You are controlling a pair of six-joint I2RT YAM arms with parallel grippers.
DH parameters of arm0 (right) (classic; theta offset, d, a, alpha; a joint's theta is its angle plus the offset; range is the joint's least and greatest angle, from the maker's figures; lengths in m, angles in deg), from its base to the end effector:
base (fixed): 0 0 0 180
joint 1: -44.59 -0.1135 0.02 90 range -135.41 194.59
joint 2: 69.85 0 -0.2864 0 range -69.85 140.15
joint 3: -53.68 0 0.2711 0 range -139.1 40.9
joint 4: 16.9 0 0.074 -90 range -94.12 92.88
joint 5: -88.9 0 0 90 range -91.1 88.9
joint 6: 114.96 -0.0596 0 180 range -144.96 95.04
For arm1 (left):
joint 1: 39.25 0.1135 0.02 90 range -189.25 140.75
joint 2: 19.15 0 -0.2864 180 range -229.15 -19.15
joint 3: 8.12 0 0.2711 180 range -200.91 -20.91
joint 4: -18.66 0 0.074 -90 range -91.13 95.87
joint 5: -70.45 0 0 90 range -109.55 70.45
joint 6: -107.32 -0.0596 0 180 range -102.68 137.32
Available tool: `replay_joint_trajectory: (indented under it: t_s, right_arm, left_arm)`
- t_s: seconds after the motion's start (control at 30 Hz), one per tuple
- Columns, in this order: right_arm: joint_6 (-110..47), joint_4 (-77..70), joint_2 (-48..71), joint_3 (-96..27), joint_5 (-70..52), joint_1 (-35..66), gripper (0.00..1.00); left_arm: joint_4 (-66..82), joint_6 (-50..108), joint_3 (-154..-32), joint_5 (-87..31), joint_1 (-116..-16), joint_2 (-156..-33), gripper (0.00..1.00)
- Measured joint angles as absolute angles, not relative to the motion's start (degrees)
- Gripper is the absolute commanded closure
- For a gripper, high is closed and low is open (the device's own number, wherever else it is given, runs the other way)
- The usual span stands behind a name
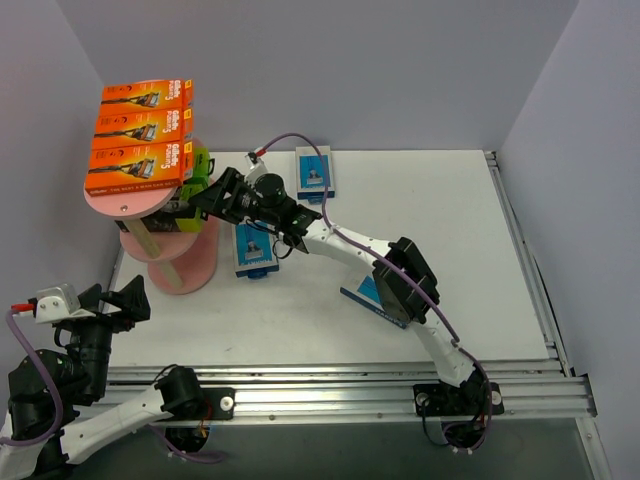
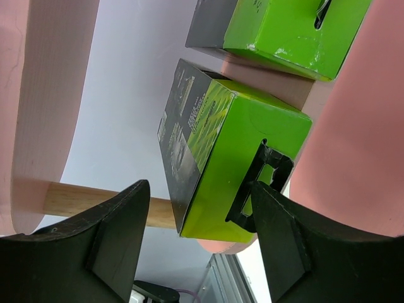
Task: Place and organize the shaving razors onto the shelf
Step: Place the shaving razor onto shelf, then grab a shaving razor with the right arm
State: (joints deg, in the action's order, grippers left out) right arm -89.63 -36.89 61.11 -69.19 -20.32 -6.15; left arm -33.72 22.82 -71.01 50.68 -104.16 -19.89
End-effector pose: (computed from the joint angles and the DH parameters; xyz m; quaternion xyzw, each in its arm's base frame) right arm 0.3668 0.4798 0.3185 -0.0534 0.6323 0.7034 0.3202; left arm 0.0309 0.0663 0.3729 -0.1209 0.6758 -0.0578 0.7248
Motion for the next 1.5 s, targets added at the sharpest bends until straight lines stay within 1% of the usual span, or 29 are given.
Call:
replay_joint_trajectory:
  t_s: [0.23,0.53,0.73,0.97,1.03,1.13,1.27,1.4,1.5]
  right_arm:
    - [-89.7,-37.6,60.6,-67.6,-20.6,-6.1,0.39]
    - [-89.8,-37.8,56.7,-60.9,-20.6,-5.2,0.37]
    - [-89.8,-38.7,50.2,-54.1,-20.6,-2.9,0.35]
    - [-89.4,-41.9,38.4,-39.9,-20.6,1.0,0.33]
    - [-88.8,-42.0,35.1,-35.3,-20.3,1.9,0.34]
    - [-87.8,-41.9,30.8,-28.0,-19.2,2.4,0.38]
    - [-88.7,-44.1,26.8,-16.0,-17.7,2.1,0.48]
    - [-91.5,-46.8,27.3,-8.0,-16.5,1.1,0.52]
    - [-93.1,-48.6,29.5,-7.1,-15.4,-0.7,0.53]
  left_arm:
    - [-33.7,22.8,-71.0,50.7,-104.2,-19.9,0.06]
    - [-33.7,22.8,-71.0,50.7,-104.2,-19.9,0.06]
    - [-33.7,22.8,-71.0,50.7,-104.2,-19.9,0.06]
    - [-33.7,22.8,-71.0,50.7,-104.2,-19.9,0.06]
    - [-33.7,22.8,-71.0,50.7,-104.2,-19.9,0.06]
    - [-33.7,22.8,-71.0,50.8,-104.2,-19.8,0.06]
    - [-33.7,22.6,-71.0,50.8,-104.2,-19.8,0.06]
    - [-33.6,22.5,-70.9,50.8,-104.2,-20.2,0.06]
    - [-33.4,22.2,-70.7,50.7,-104.4,-21.0,0.06]
